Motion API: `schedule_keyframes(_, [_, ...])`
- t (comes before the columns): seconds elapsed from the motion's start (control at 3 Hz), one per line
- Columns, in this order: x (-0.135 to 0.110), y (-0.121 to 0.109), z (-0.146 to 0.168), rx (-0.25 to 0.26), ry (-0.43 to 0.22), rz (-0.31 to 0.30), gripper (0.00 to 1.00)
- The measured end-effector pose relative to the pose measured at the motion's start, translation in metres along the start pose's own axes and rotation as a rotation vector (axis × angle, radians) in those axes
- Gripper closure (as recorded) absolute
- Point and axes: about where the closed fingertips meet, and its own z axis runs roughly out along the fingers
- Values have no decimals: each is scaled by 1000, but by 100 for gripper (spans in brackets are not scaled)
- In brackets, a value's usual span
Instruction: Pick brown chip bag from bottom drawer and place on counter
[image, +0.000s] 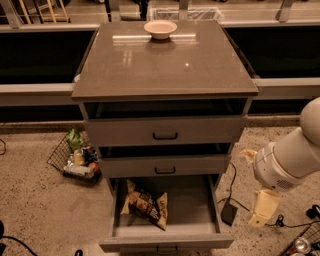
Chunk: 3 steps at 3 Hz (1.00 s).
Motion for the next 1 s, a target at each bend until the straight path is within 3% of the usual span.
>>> schedule_keyframes(0.33, [0, 0, 0, 0, 0, 0, 0])
schedule_keyframes(1.0, [16, -48, 113, 2, -131, -89, 0])
